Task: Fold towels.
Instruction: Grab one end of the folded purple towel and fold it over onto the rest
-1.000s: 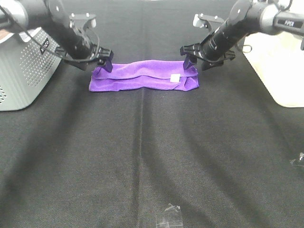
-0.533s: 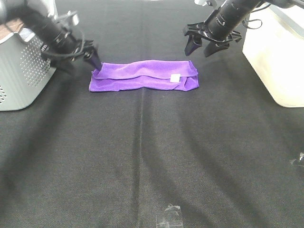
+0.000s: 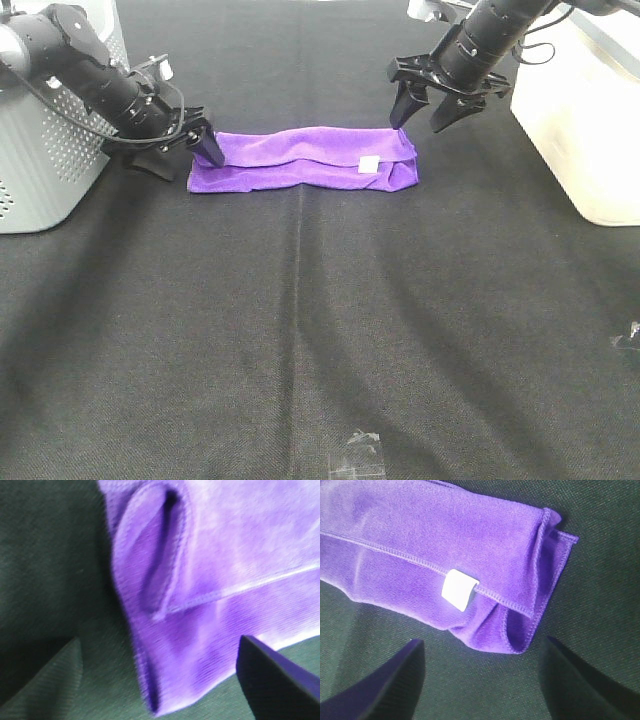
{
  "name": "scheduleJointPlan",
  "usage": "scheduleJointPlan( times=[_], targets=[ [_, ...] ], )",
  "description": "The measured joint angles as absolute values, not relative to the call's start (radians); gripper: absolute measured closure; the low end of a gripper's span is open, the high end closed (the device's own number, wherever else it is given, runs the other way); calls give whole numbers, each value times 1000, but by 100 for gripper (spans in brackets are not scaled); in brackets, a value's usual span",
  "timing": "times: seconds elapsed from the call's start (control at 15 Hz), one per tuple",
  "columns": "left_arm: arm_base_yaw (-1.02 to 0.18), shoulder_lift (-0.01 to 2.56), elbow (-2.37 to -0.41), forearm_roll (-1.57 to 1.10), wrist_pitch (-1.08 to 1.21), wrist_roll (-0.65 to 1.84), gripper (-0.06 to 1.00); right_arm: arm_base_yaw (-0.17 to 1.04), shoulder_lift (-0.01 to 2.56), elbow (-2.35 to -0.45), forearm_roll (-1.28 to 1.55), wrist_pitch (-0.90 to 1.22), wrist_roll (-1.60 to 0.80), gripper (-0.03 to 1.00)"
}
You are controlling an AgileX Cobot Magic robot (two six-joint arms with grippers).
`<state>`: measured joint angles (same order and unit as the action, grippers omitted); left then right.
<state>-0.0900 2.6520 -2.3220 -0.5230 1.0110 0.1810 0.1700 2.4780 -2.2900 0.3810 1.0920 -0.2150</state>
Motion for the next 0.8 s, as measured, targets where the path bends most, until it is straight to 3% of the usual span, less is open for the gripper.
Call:
scheduleJointPlan(
  times=[0.6, 0.73, 0.8],
  targets=[
    [-171, 2669, -2324, -579, 969, 218, 20, 170, 2478, -2290, 407, 1131, -214, 32],
    [-171, 2672, -2326, -579, 965, 219, 31, 170, 2478, -2290, 408, 1143, -214, 32],
    [-171, 2675, -2326, -569, 963, 221, 41, 170, 2478, -2290, 408, 1143, -214, 32]
  ],
)
